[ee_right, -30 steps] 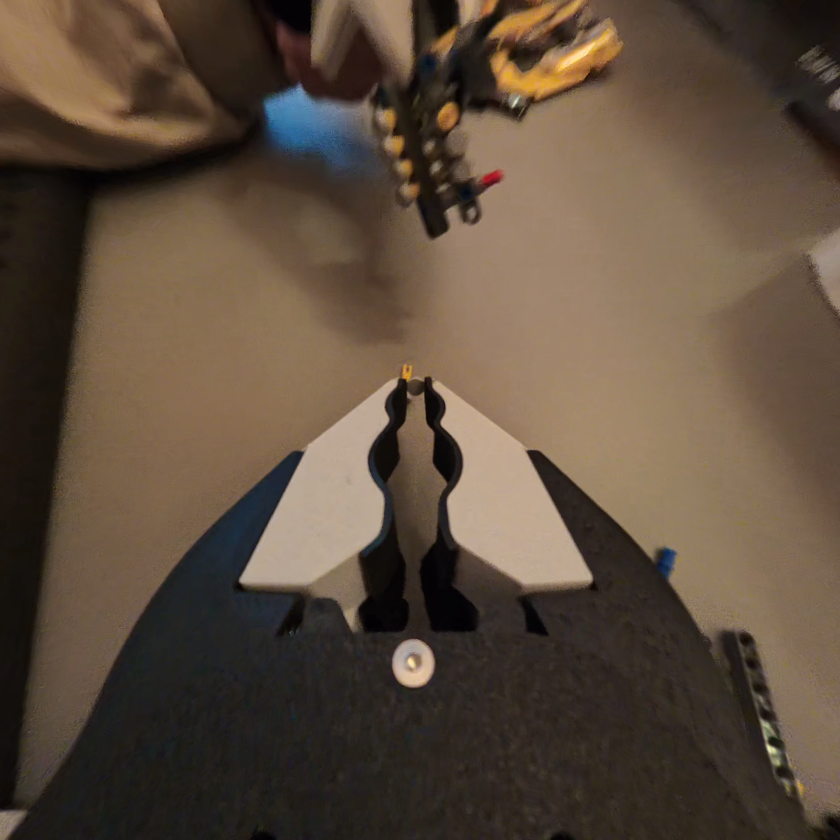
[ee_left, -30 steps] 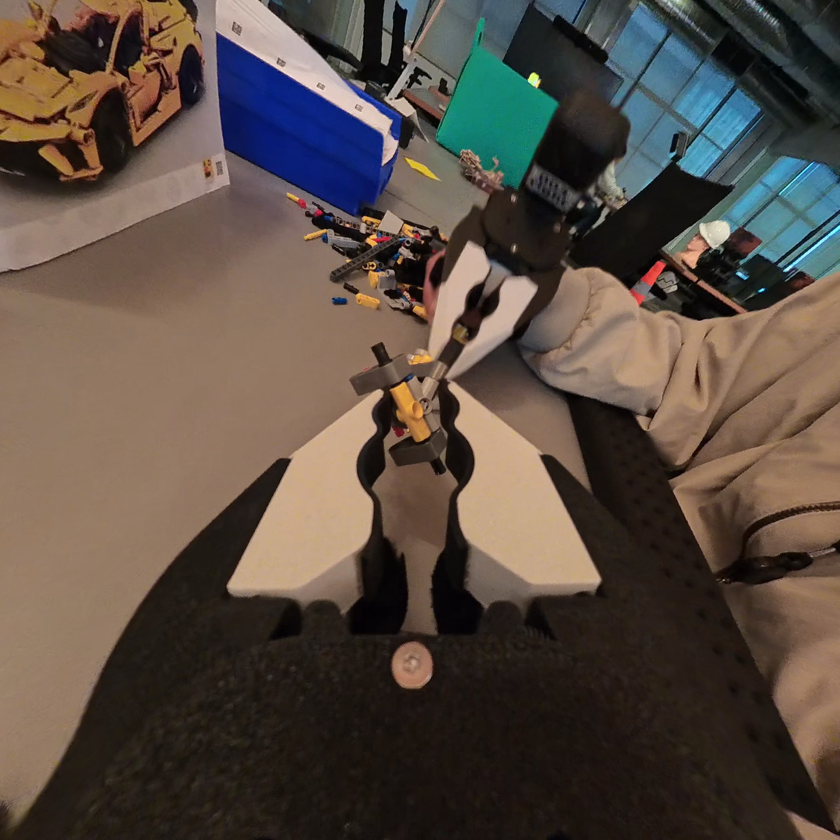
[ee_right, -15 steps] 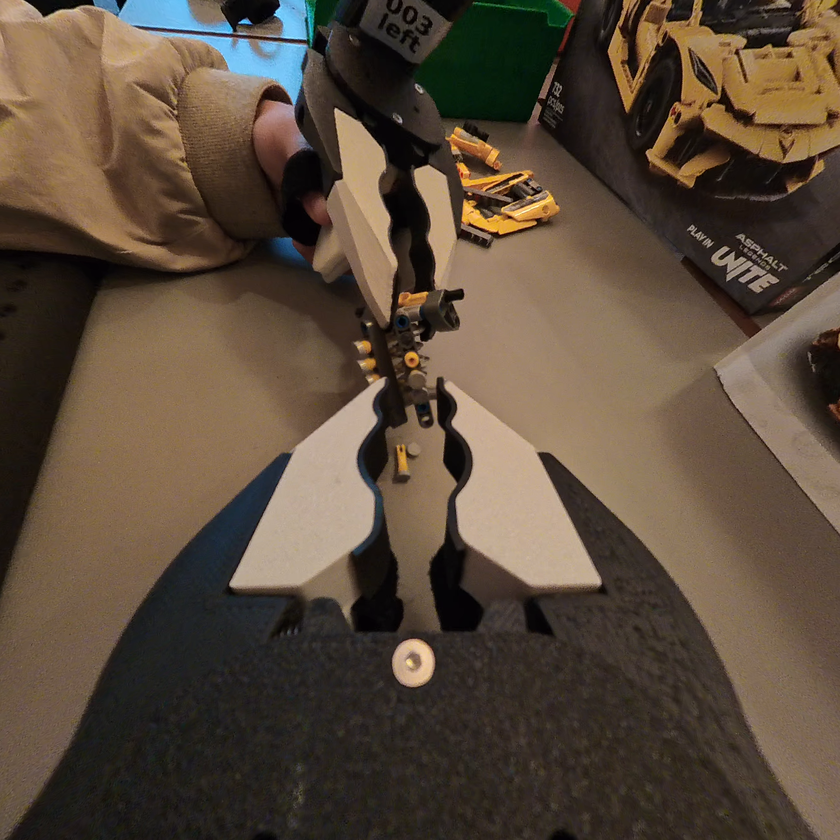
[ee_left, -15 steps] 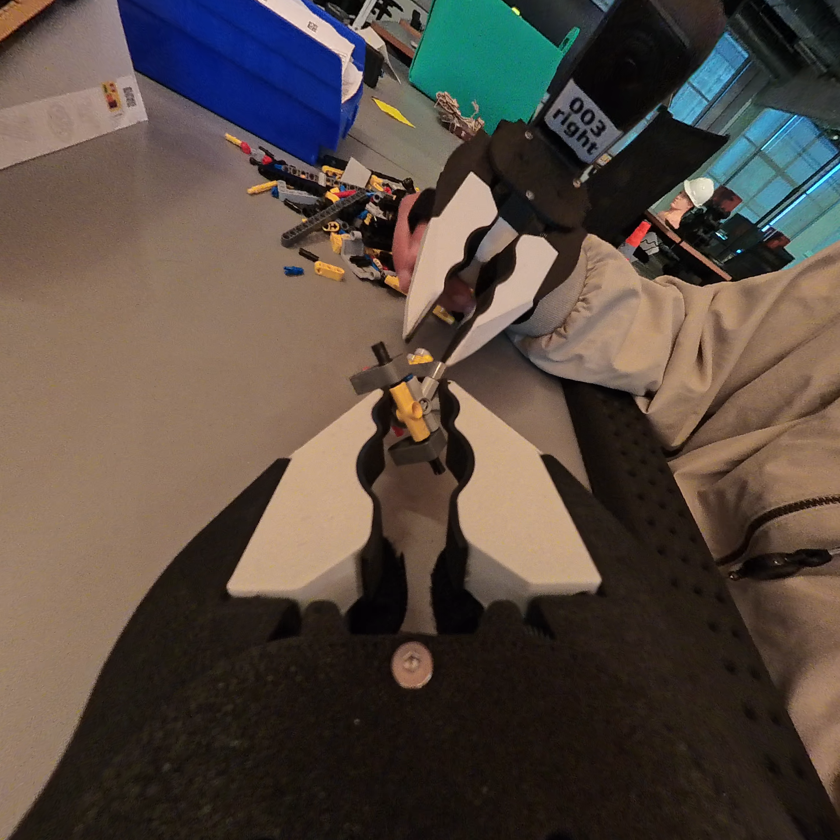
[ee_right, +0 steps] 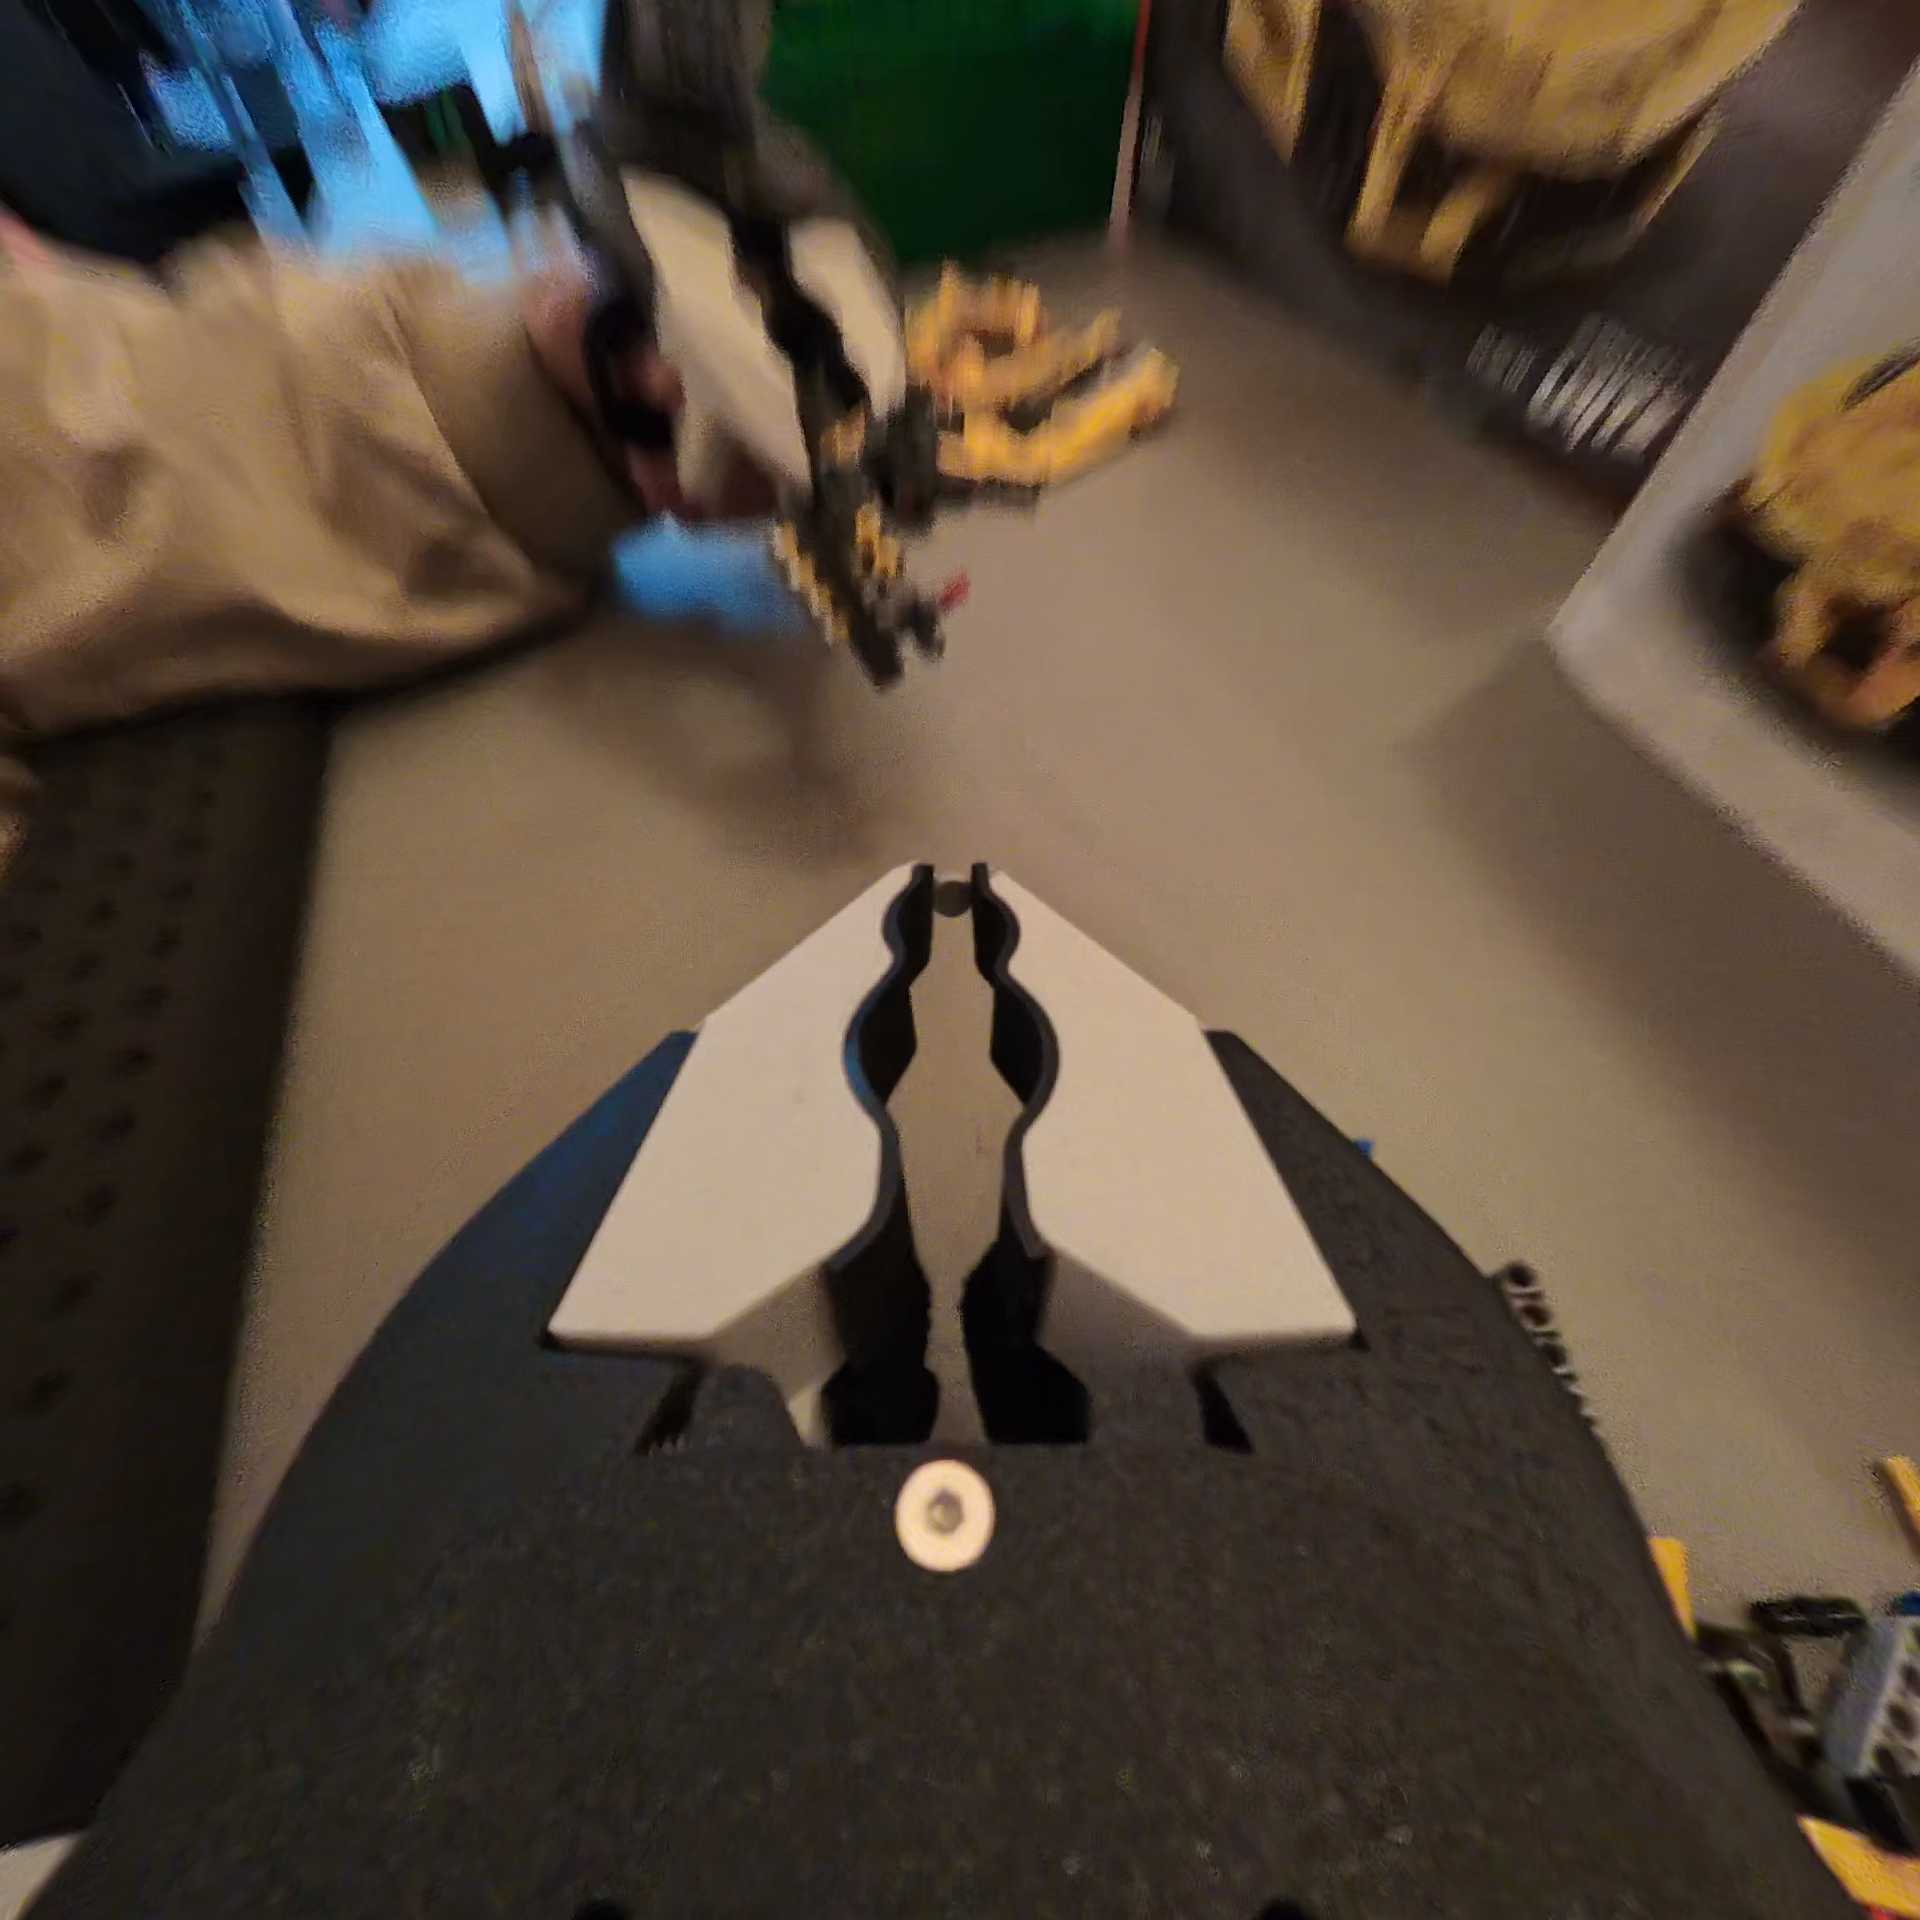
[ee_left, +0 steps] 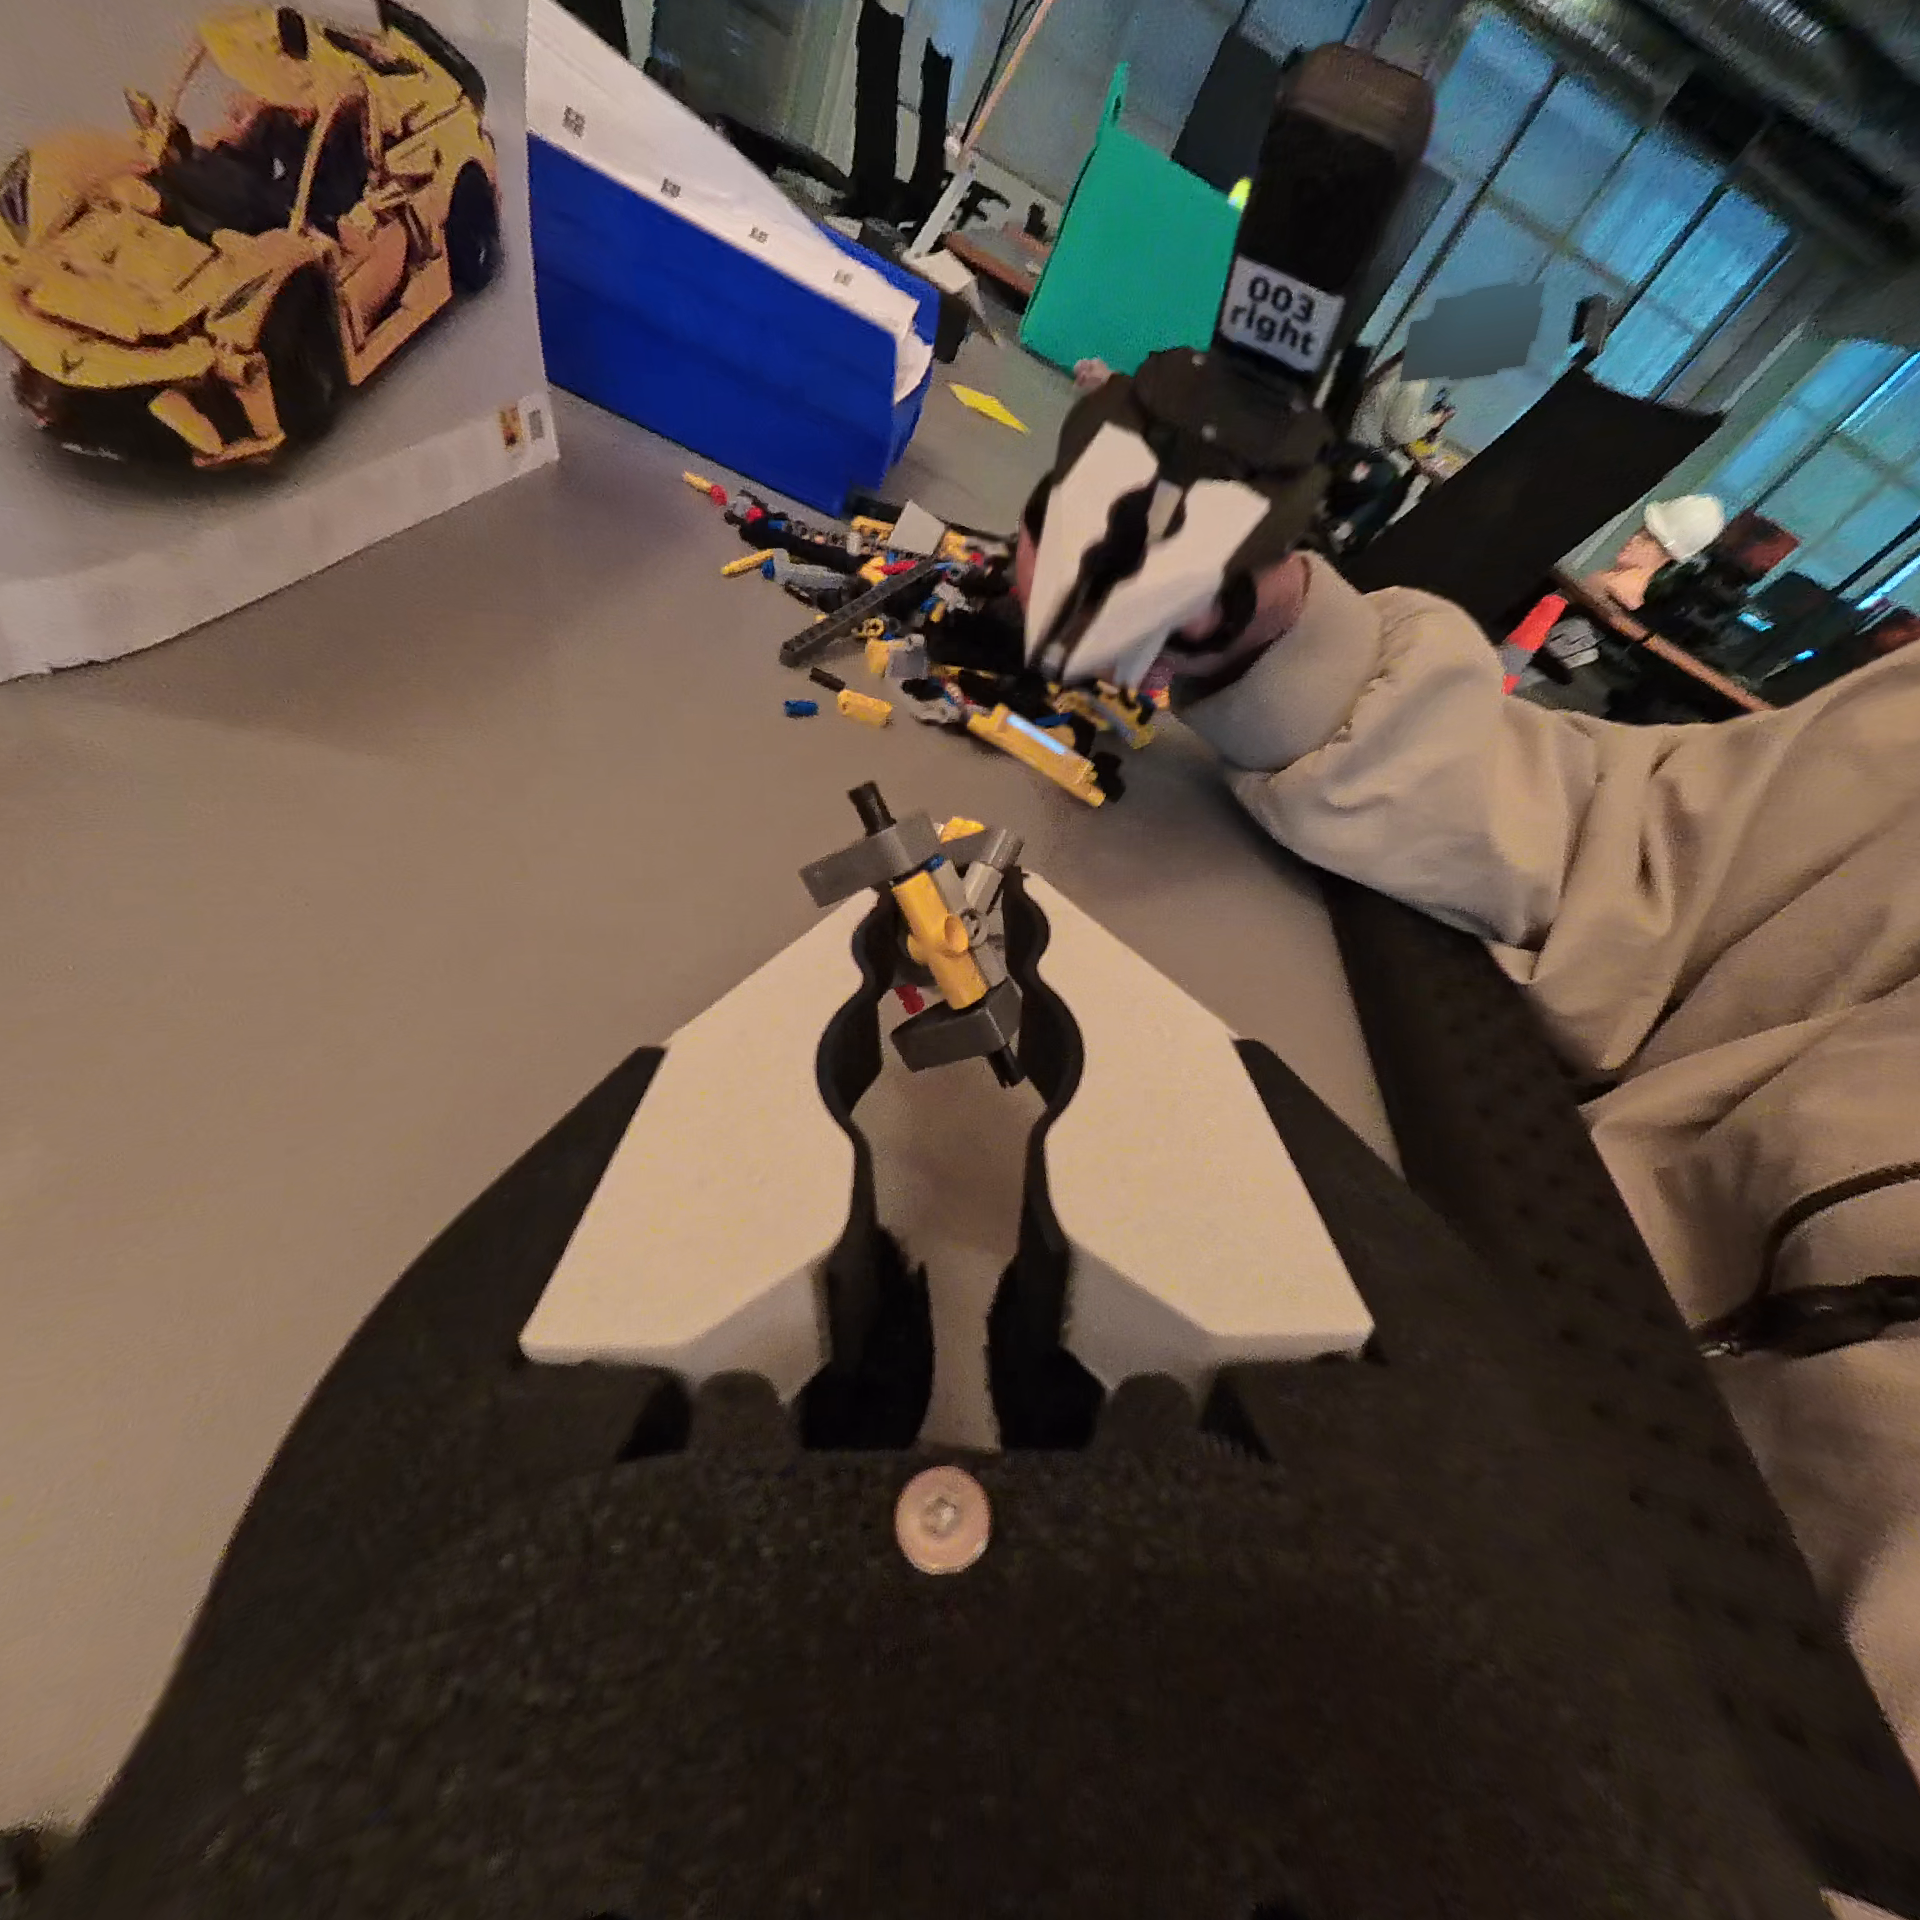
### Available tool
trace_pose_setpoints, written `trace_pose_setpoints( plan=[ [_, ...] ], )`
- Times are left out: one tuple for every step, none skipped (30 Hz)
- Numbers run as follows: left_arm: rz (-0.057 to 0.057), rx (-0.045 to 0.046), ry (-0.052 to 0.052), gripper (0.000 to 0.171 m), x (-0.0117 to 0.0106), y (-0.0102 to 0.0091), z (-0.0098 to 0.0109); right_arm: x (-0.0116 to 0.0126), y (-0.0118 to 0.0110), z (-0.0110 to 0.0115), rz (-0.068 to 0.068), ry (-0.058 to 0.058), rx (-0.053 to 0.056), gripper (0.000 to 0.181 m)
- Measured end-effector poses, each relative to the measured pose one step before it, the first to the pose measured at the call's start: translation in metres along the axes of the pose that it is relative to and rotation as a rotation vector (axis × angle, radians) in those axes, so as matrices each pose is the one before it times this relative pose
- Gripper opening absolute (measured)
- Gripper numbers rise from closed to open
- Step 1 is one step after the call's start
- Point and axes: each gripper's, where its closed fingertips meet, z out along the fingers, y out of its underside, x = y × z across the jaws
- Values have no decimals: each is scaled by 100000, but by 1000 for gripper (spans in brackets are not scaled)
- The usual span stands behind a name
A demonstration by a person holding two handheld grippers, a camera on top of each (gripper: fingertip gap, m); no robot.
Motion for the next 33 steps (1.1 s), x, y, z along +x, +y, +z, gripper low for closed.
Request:
trace_pose_setpoints(
  plan=[
    [-394,-472,-2051,20,-286,182,135,-391,1903,1614,-3279,339,-11179,6],
    [-174,-35,-1212,20,-163,88,151,-522,1528,1696,-3733,115,-10296,6],
    [420,178,-174,20,3,-2,151,-233,1118,1456,-3554,1524,-8777,6],
    [476,299,285,20,94,-52,167,-336,575,1075,-2421,-168,-5308,6],
    [130,35,859,20,192,9,223,-307,51,655,-308,-1485,-1337,6],
    [-99,-489,945,20,219,121,258,-44,-174,306,1525,-1067,717,6],
    [147,-1111,778,20,234,236,291,-25,-203,77,1707,-1304,1255,6],
    [586,-1731,284,20,159,334,322,31,77,-3,682,-658,-356,8],
    [667,-1733,-259,20,61,316,291,-14,-102,-153,276,-244,895,13],
    [229,-1013,234,20,103,199,284,-22,-425,-298,114,122,2728,15],
    [-220,-670,1120,20,203,138,261,0,-623,-378,-371,448,3649,15],
    [86,-648,644,20,149,114,269,5,-706,-414,-931,663,3861,16],
    [566,-537,231,20,115,83,259,99,-924,-356,-1104,1455,4766,17],
    [284,-682,865,20,208,111,271,49,-1225,-283,-1908,1834,5984,18],
    [144,-732,675,20,176,102,257,-151,-1487,-219,-3106,1780,7205,18],
    [410,-708,385,20,149,108,232,-185,-1390,-97,-3394,2093,6464,18],
    [296,-690,579,20,172,101,192,-174,-939,68,-3025,1967,3918,16],
    [150,-120,268,20,105,19,123,-57,-316,183,-2770,2198,709,14],
    [-73,224,462,20,104,-36,40,-24,153,180,-2819,1613,-1436,12],
    [-348,240,653,20,105,-49,-20,-3,237,89,-1740,1196,-1239,10],
    [-192,577,147,20,20,-97,-71,-109,213,51,-739,-117,-535,8],
    [-66,508,273,20,40,-101,-90,-32,270,31,-17,-147,-1116,7],
    [-179,257,516,20,72,-60,-72,-102,150,9,284,-825,-634,7],
    [-56,70,91,20,11,-15,-24,-52,-44,-8,351,-504,447,8],
    [77,-448,-51,20,-6,62,19,7,-215,-54,-135,118,1055,7],
    [191,-416,-94,20,6,70,52,-46,-296,-74,-397,82,1529,4],
    [465,-195,-508,20,-32,30,44,36,71,23,-425,299,-422,4],
    [562,-836,-168,20,0,132,50,-61,174,45,-366,-537,-902,4],
    [417,-540,384,20,77,88,29,-185,67,-38,5,-1227,-504,3],
    [360,485,289,20,83,-74,1,-42,18,-29,1096,-648,-183,3],
    [531,8,604,20,149,-12,-7,-77,-30,-74,1505,-1513,377,3],
    [697,-840,798,20,184,116,35,-239,32,-108,1759,-2868,-936,2],
    [396,-81,501,20,149,-10,23,-168,-9,-76,1559,-2089,-727,2]
  ],
)
